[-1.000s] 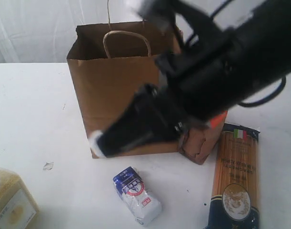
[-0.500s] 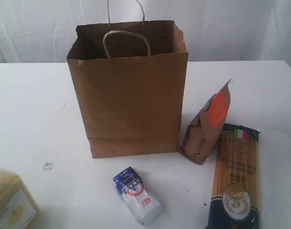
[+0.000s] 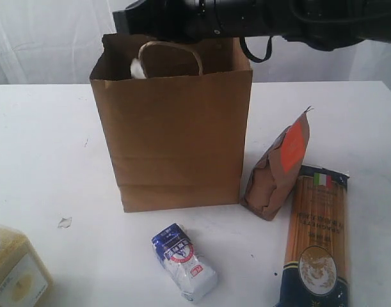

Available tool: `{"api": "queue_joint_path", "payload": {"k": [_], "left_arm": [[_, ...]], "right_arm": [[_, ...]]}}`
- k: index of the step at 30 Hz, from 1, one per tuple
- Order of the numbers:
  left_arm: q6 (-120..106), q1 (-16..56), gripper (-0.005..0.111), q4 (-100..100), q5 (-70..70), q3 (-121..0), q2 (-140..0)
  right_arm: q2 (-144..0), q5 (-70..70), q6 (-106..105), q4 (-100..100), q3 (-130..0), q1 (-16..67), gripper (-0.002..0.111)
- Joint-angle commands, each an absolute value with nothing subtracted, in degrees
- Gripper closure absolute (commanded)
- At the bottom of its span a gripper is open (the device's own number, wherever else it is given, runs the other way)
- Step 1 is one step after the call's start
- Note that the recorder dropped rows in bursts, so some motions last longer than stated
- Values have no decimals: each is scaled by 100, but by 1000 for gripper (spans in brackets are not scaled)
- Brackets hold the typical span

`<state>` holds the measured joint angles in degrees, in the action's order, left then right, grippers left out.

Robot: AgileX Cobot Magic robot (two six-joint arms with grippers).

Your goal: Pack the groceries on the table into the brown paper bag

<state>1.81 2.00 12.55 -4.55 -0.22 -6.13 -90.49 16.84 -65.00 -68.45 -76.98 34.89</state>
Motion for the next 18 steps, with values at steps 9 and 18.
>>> {"api": "queue_joint_path", "payload": {"k": [9, 18], "left_arm": [[216, 249, 107, 1284, -456, 0, -597], [216, 249, 107, 1284, -456, 0, -597]], "right_arm": [[-8644, 1363, -6507, -6100, -7715, 3480, 81], [-7698, 417, -6507, -4776, -7573, 2968, 106]]}}
